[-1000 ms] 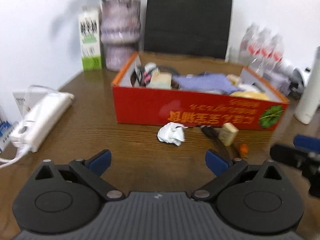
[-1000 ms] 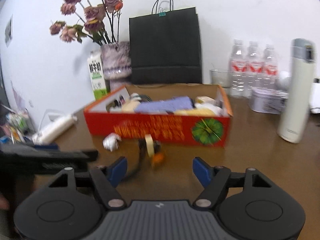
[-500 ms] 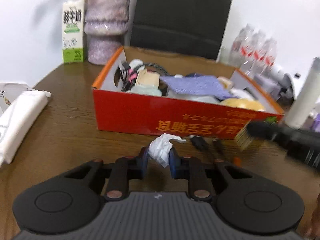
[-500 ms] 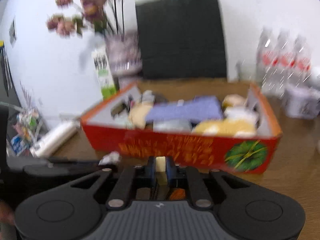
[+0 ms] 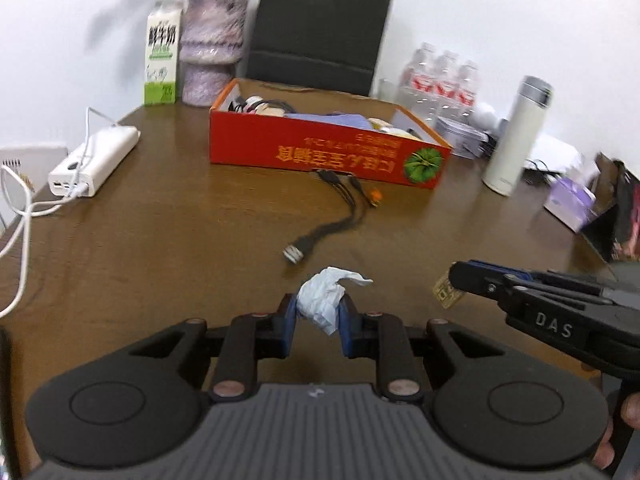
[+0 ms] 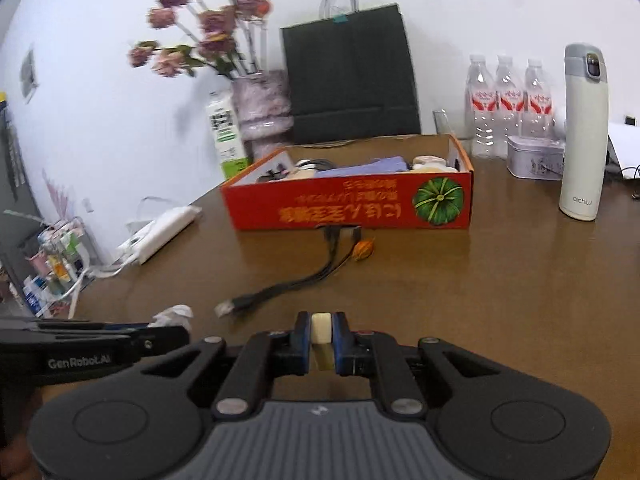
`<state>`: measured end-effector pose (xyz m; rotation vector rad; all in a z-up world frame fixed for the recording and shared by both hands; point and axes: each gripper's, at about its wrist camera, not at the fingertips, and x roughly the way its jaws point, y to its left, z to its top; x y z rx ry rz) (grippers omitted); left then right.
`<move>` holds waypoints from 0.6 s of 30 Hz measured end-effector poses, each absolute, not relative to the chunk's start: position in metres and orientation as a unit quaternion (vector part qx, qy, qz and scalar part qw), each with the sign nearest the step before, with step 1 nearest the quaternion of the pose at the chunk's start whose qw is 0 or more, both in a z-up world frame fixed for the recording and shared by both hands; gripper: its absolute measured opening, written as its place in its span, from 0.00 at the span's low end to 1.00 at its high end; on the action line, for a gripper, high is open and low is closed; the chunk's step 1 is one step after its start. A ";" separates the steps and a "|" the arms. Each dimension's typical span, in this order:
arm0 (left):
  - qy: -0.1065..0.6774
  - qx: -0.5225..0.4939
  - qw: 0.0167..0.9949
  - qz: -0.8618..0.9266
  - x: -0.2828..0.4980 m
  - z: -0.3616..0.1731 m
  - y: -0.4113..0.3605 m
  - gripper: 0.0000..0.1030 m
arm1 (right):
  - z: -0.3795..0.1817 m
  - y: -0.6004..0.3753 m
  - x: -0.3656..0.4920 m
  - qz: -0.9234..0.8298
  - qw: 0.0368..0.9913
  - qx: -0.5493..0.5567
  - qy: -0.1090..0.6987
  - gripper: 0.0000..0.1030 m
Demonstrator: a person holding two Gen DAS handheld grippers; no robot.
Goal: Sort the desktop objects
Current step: 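Drop the tissue with the left gripper and the block with the right gripper into the box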
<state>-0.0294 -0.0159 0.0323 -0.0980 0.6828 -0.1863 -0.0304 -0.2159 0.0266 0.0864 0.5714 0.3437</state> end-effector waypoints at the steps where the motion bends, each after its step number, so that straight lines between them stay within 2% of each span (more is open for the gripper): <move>1: 0.329 -0.041 0.939 -0.093 -0.037 0.033 -0.018 0.22 | 0.028 -0.214 -0.041 0.169 0.945 0.034 0.278 0.10; 9: 0.285 -0.032 0.953 -0.102 -0.042 0.072 -0.013 0.22 | 0.067 -0.226 -0.063 0.158 0.960 0.022 0.230 0.10; 15: 0.267 -0.006 0.957 -0.116 0.045 0.121 -0.014 0.22 | 0.118 -0.244 0.000 0.150 0.968 0.056 0.191 0.10; 18: 0.292 -0.005 0.949 -0.123 0.111 0.131 -0.018 0.22 | 0.135 -0.248 0.056 0.157 0.964 0.089 0.195 0.10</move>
